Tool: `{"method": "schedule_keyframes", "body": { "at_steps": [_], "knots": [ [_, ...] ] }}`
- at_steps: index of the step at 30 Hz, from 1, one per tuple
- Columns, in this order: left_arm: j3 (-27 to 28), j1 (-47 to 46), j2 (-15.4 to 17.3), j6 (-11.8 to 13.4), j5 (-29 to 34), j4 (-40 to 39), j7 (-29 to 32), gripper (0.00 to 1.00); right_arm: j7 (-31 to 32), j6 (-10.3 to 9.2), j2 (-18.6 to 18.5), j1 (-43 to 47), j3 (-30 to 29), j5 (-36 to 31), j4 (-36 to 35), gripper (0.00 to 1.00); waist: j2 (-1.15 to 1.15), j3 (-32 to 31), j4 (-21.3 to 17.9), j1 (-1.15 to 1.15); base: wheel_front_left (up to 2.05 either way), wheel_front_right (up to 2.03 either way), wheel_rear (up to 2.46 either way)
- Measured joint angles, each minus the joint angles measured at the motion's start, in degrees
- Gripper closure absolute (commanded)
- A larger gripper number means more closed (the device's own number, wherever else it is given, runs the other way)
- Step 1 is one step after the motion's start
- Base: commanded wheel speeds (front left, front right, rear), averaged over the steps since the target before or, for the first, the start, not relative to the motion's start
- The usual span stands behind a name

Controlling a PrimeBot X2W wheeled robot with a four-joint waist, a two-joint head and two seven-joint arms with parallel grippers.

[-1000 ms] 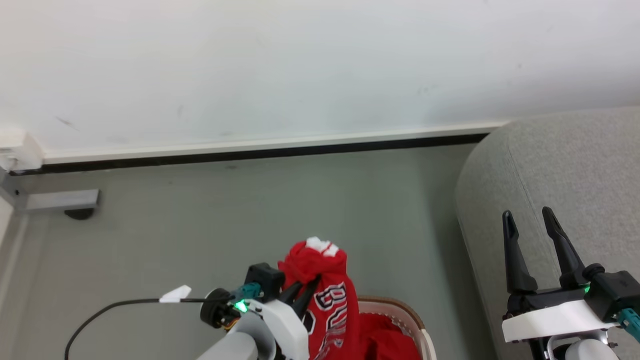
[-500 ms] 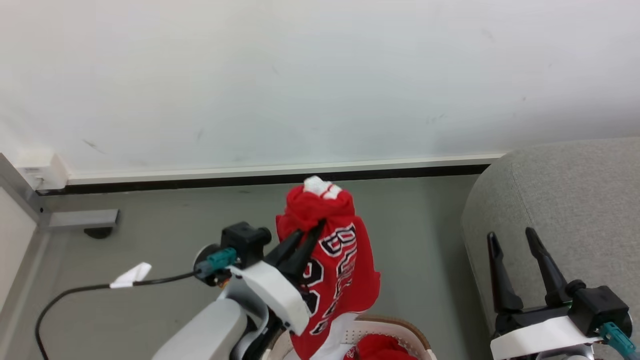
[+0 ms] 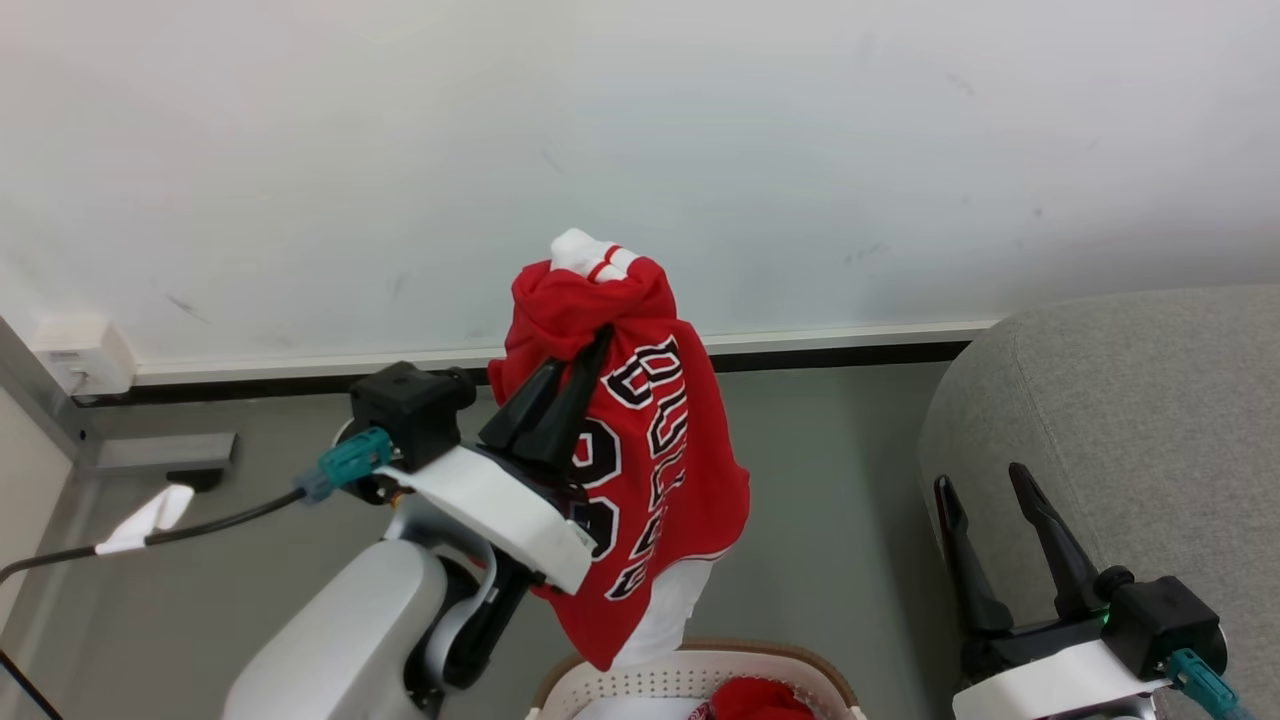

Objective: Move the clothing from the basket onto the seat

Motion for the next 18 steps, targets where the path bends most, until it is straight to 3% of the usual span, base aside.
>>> {"method": "schedule_keyframes", "body": {
  "at_steps": [11,14,18],
  "knots": [
    [0.12,0.32,1.07,0.92,-0.14,-2.44,0.75,1.00,0.00,0.00,-0.03,-0.17,2.90,0.09,-0.44,0.00,0.00,1.06,-0.17,0.00,0.00,0.00,0.00],
    [-0.26,0.31,1.13,0.65,-0.13,-2.48,0.75,1.00,0.01,0.00,-0.27,-0.58,5.98,-0.16,0.38,0.00,0.00,1.24,-0.14,0.00,0.00,0.00,0.00],
    [-1.12,0.12,1.09,0.15,0.05,-2.42,0.75,1.00,0.00,0.00,-3.59,-2.92,12.02,1.71,1.67,0.00,0.00,1.40,0.33,0.01,0.00,0.00,0.00]
  ]
}}
